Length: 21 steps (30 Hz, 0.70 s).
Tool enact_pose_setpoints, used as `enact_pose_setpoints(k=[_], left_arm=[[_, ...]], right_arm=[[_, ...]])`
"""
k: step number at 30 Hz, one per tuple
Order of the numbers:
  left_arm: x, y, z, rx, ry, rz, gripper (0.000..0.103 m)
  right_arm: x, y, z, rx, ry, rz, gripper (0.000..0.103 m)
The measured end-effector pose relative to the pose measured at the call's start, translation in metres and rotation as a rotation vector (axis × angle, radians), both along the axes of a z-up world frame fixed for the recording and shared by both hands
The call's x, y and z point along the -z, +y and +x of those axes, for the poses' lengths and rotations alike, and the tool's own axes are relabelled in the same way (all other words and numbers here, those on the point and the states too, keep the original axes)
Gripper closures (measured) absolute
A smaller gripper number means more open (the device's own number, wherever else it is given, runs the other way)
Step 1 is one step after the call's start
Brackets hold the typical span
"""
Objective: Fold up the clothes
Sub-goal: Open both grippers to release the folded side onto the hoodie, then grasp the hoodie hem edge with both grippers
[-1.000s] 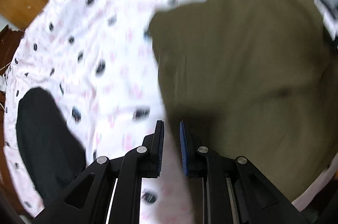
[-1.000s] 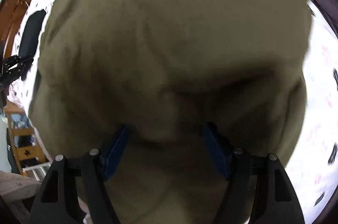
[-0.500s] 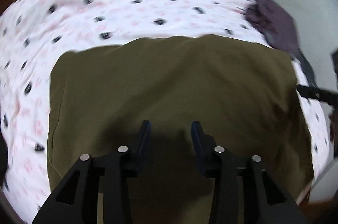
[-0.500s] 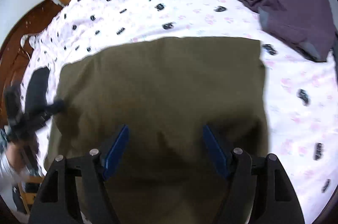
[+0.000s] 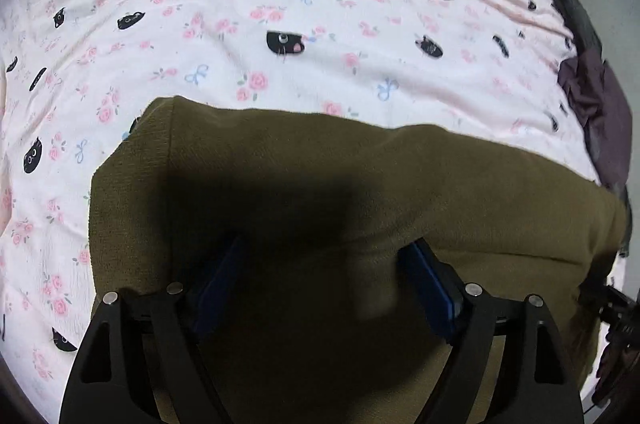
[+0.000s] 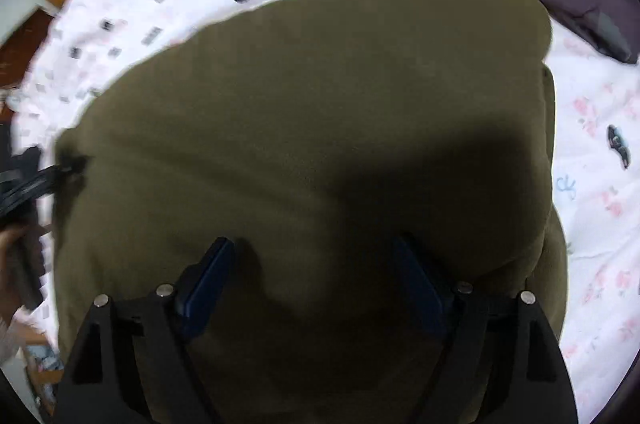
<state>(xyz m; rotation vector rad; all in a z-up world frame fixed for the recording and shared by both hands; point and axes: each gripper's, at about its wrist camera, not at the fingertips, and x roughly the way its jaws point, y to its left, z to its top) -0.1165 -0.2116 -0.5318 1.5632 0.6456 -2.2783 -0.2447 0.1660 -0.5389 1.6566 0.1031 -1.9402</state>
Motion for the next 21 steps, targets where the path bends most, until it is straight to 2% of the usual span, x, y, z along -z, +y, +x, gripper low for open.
enact_pose_setpoints(k=[3,5,8,12,15,18,21], left_arm=[[-0.024,0.012,0.022,-0.007,0.072,-0.041,0.024],[-0.038,0.019,0.044,-0.023,0.119,-0.037,0.024],[-0.052,0.033,0.092,-0.037,0.133,-0.029,0.024],[-0.057,0.057,0.16,0.019,0.036,-0.041,0.024],[-0.051,0.073,0.207,0.069,-0.066,-0.045,0.024],[-0.042,0.084,0.242,0.08,-0.167,-0.025,0.024],[-0.033,0.09,0.259,0.076,-0.236,-0.009,0.024]], right_arm=[[-0.024,0.014,0.009,0.003,0.02,-0.061,0.018],[-0.039,0.03,0.017,0.028,0.035,-0.112,0.016],[-0.055,0.059,0.035,0.068,0.038,-0.144,0.016],[-0.062,0.095,0.067,0.071,0.02,-0.085,0.015],[-0.053,0.11,0.086,0.044,-0.017,-0.019,0.015],[-0.046,0.126,0.113,0.025,-0.074,0.067,0.015],[-0.043,0.139,0.134,0.036,-0.127,0.124,0.015]])
